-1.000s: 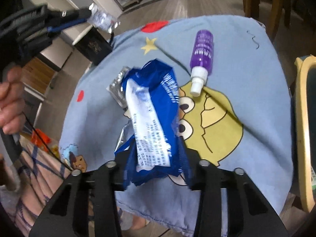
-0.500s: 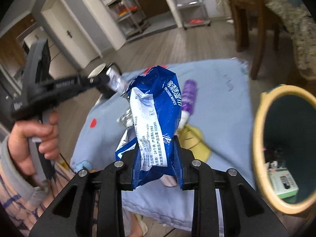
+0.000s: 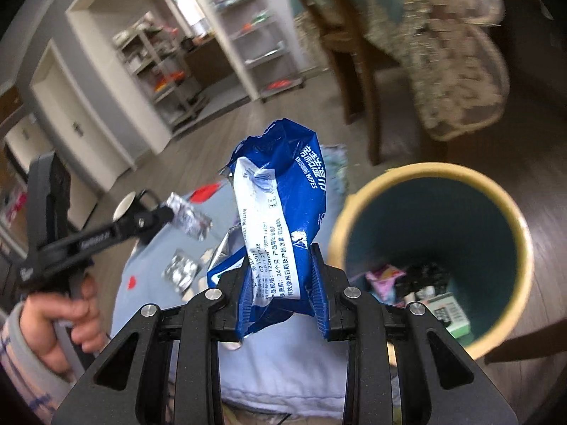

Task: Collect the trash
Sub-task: 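Lift the blue wet-wipes pack with the right gripper and carry it over the bin, then open the right gripper over the bin while the left gripper releases its foil piece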

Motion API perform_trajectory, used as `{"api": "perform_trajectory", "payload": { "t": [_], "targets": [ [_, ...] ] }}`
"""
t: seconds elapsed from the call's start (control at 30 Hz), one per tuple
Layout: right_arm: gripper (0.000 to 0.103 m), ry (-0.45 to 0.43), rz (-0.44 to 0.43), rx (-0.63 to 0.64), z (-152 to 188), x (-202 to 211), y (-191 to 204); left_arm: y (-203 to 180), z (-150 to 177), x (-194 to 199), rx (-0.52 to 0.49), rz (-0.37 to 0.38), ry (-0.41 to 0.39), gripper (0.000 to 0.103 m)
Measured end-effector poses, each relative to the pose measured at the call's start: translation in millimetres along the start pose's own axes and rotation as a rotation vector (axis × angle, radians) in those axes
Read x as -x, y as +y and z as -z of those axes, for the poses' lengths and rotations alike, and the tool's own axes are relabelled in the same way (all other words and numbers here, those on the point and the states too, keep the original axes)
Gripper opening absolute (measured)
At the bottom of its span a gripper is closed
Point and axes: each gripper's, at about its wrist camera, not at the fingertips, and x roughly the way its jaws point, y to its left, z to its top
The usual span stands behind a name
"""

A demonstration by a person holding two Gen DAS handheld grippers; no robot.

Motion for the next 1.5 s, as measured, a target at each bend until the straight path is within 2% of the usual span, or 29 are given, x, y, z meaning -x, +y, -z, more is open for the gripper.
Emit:
{"api": "perform_trajectory", "payload": {
  "t": [0.13, 0.37, 0.63, 0.8, 1.03, 1.07, 1.13, 1.27, 1.5],
  "targets": [
    [0.031, -0.043, 0.066, -0.053, -2, 8, -17, -36, 1, -18, -0.046, 0.055, 0.023, 0.008],
    [0.031, -0.094, 0.196, -0.198, -1, 20, -63, -76, 3, -56, -0.058, 0.129, 0.062, 0.008],
    [0.031, -0.1, 0.263, -0.345, 8, 22, -101, -116, 10, -94, -0.103, 0.172, 0.114, 0.008],
    [0.031, -0.067, 0.316, -0.366, 13, 17, -108, -130, 20, -128, -0.124, 0.165, 0.167, 0.009],
    [0.036, 0.01, 0.352, -0.387, 20, 2, -115, -121, 28, -147, -0.097, 0.156, 0.212, 0.009],
    [0.037, 0.018, 0.35, -0.395, 21, 0, -117, -118, 27, -146, -0.091, 0.152, 0.212, 0.012],
    [0.039, 0.028, 0.351, -0.401, 20, -2, -118, -114, 26, -142, -0.084, 0.149, 0.202, 0.026],
    [0.045, 0.028, 0.347, -0.41, 22, -1, -119, -108, 23, -133, -0.069, 0.143, 0.176, 0.063],
    [0.055, 0.003, 0.335, -0.387, 19, 3, -111, -85, 12, -107, -0.033, 0.119, 0.117, 0.073]
  ]
}}
